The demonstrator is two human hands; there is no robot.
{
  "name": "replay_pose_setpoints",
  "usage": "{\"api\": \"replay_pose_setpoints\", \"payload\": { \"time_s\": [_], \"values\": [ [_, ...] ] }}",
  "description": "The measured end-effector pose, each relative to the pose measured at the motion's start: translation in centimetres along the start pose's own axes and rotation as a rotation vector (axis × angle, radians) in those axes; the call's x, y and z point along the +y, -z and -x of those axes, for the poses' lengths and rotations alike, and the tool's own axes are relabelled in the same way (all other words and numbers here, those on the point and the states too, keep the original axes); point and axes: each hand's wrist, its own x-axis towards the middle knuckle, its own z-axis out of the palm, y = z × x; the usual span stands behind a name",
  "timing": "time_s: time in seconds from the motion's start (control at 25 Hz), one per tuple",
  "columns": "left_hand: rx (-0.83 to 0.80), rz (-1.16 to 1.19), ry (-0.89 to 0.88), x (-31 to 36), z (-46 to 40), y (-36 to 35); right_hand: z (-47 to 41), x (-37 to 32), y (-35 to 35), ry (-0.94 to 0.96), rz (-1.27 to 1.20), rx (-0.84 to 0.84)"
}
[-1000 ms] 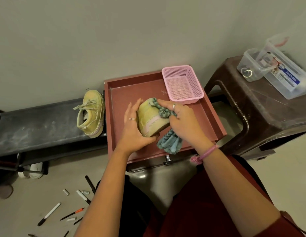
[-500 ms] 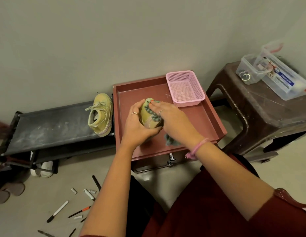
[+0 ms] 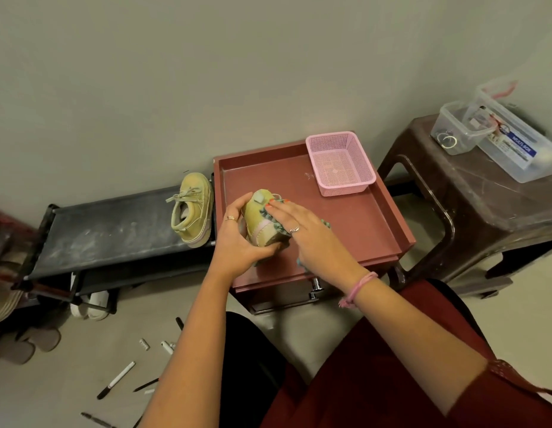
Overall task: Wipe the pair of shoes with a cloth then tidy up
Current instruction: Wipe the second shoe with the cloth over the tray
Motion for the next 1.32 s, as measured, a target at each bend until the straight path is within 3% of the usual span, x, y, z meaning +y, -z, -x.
{"api": "replay_pose_setpoints", "payload": {
  "time_s": [0.08,0.2,0.36,0.56,0.64,0.84,1.08,1.16,1.32],
  "values": [
    [0.007,0.014,-0.001,-0.1,0.4,-0.1,-0.4,1.4,-0.7,-0.168,-0.233,-0.041],
    [0.001,0.019,0.006,-0.4,1.1,0.0,-0.6,2.2,-1.0,-0.401,-0.494,-0.242],
    [-0.064,0.034,0.022,-0.6,1.3,1.4,-2.1,0.9,0.8,-0.343,-0.383,-0.320],
    [-0.115,0.054,0.061,-0.4,1.9,2.5,-3.2,-1.9,1.3,-0.045,-0.026,-0.352],
    [-0.121,0.068,0.075,-0.2,2.2,2.8,-3.7,-1.0,1.2,-0.064,-0.104,-0.388],
    [-0.159,0.046,0.095,-0.2,3.7,2.9,-3.0,0.0,-0.7,-0.317,-0.234,-0.447],
    [-0.047,0.072,0.120,-1.2,4.7,5.6,-0.1,-4.7,-3.0,0.013,-0.158,-0.327],
    [-0.023,0.077,0.117,-1.2,5.3,5.5,0.3,-3.7,-4.3,-0.032,-0.246,-0.263],
    [0.023,0.096,0.116,-0.7,5.3,4.9,-0.1,-1.6,-4.8,-0.321,-0.355,-0.294]
  ]
}}
